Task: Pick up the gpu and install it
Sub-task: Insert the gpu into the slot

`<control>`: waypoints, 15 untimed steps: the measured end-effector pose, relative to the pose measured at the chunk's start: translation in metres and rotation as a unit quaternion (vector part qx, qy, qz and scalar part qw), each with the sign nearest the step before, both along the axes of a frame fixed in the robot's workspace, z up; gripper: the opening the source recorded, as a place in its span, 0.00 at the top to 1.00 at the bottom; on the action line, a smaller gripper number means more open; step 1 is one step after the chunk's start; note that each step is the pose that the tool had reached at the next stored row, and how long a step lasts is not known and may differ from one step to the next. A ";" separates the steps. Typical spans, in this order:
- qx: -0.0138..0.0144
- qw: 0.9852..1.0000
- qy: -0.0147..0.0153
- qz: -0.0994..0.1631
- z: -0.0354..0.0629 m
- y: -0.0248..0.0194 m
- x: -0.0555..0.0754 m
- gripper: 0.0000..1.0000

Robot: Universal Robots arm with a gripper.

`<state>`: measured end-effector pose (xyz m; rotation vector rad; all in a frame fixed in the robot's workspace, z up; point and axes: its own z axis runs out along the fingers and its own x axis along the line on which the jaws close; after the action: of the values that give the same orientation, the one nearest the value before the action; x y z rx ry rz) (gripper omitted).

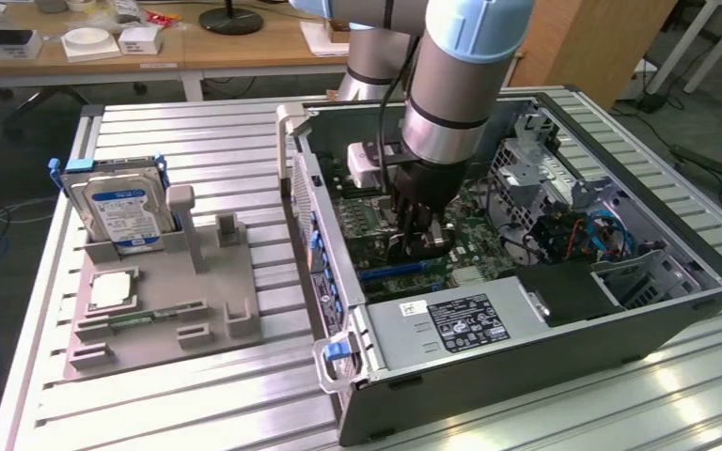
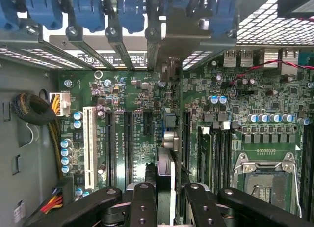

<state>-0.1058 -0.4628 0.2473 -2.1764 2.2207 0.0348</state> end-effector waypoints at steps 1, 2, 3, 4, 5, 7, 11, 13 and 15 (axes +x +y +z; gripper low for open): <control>0.000 1.000 0.000 0.000 -0.0001 0.0000 0.000 0.73; 0.000 1.000 0.000 0.000 -0.0001 0.0000 0.000 0.73; 0.000 1.000 0.000 0.000 -0.0003 0.0001 0.000 0.73; 0.000 1.000 0.000 0.000 -0.0010 0.0007 0.001 0.73; 0.000 1.000 0.000 0.000 -0.0014 0.0010 0.002 0.73; 0.000 1.000 0.000 0.000 -0.0015 0.0009 0.002 0.73; 0.000 1.000 0.000 0.000 -0.0022 0.0008 0.001 0.73; 0.000 1.000 0.000 0.000 -0.0023 0.0000 0.000 0.73; 0.000 1.000 0.000 0.000 -0.0027 -0.0002 0.000 0.73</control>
<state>-0.1061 -0.4630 0.2446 -2.1764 2.2206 0.0349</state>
